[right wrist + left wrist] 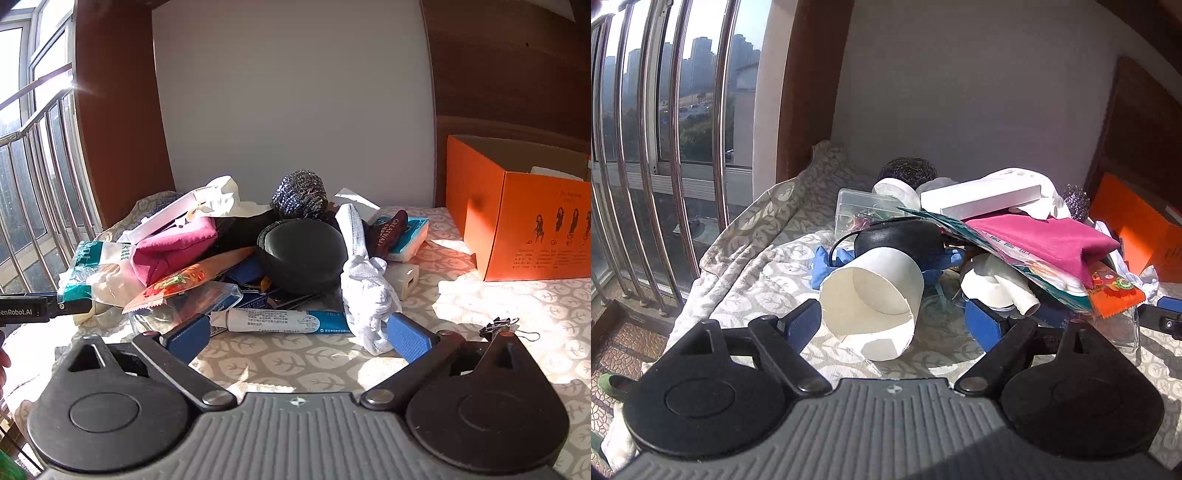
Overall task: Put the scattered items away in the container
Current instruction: 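Grasp the white paper cup rim with the left tool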
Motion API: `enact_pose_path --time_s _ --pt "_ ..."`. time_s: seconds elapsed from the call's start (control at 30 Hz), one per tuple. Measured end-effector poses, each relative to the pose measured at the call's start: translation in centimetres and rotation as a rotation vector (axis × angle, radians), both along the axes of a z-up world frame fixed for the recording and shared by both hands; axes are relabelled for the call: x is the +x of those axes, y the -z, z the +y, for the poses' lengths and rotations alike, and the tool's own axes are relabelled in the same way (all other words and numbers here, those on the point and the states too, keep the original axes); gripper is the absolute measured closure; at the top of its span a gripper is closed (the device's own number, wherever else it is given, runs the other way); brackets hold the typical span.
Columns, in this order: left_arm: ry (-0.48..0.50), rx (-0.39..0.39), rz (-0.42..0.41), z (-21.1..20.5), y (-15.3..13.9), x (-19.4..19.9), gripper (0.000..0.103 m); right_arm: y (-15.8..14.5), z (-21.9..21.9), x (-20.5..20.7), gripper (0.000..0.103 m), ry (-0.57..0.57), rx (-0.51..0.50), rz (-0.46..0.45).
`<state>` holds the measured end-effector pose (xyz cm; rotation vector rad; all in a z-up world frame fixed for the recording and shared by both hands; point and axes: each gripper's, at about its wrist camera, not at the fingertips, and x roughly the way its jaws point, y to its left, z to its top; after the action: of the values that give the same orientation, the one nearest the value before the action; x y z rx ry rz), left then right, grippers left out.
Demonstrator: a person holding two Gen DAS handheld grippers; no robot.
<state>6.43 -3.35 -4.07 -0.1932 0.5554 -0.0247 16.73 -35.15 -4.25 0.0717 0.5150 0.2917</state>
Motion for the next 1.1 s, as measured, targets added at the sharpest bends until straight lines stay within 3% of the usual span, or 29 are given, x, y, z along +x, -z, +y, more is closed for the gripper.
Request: enact_pose_path --time_s 0.03,0.1,0.13,0.2,0.3,0.47,0.63,0.73,0.83,0.87,0.93,0.97,1.0,1.03,1.07,1.1 --pt "-0.005 -0.014 0.003 0.3 0.0 0.2 0.029 0.0 0.0 0.0 0.0 0.001 0.004 0.002" --pt "-0.014 -0.022 0.015 0.7 0.1 0.5 0.051 0.0 0.0 0.0 0.0 0.002 0.012 0.004" --pt "-0.016 -0.017 0.028 0.9 0.2 0.8 0.054 0.0 0.0 0.0 0.0 0.003 0.012 0.003" --pt "-0.004 -0.013 0.046 1.0 0.5 1.4 0.072 0.0 0.1 0.0 0.0 0.003 0.009 0.001" --pt "0.013 -0.011 0.07 1.3 1.1 2.3 0.086 0.1 0.1 -0.1 0.0 0.002 -0.001 -0.002" --pt "0.029 0.008 0.054 1.5 1.3 3.3 0.089 0.1 -0.1 -0.2 0.002 0.039 -0.076 -0.059" --pt "0.036 0.039 0.061 1.3 1.6 4.2 0.087 0.4 -1.6 0.6 0.022 0.081 -0.09 -0.061" --pt "0.033 0.048 0.063 1.0 1.9 4.5 0.082 0.7 -2.3 1.8 0.022 0.092 -0.126 -0.046" --pt "0.043 0.033 0.07 1.0 2.0 4.8 0.066 0.8 -2.3 3.0 0.024 0.061 -0.159 -0.048" --pt "0.036 0.038 0.068 1.0 2.0 4.8 0.062 0.8 -2.2 3.4 0.029 0.043 -0.168 -0.047" --pt "0.019 0.05 0.064 0.8 2.0 4.8 0.057 1.0 -1.8 4.4 0.05 -0.016 -0.194 -0.036" --pt "0.02 0.049 0.063 0.8 2.1 4.9 0.057 1.1 -1.7 4.7 0.073 -0.031 -0.198 -0.026" --pt "0.025 0.048 0.063 0.8 2.1 4.8 0.059 1.3 -1.7 5.2 0.082 -0.053 -0.188 -0.003" --pt "0.028 0.046 0.06 0.8 2.1 4.9 0.066 1.5 -1.9 5.5 0.083 -0.067 -0.169 0.018" --pt "0.029 0.034 0.057 1.0 2.1 4.8 0.079 1.5 -2.2 5.6 0.086 -0.085 -0.143 0.031" --pt "0.033 0.012 0.045 1.2 2.0 4.6 0.084 1.4 -2.4 5.5 0.087 -0.099 -0.121 0.033"
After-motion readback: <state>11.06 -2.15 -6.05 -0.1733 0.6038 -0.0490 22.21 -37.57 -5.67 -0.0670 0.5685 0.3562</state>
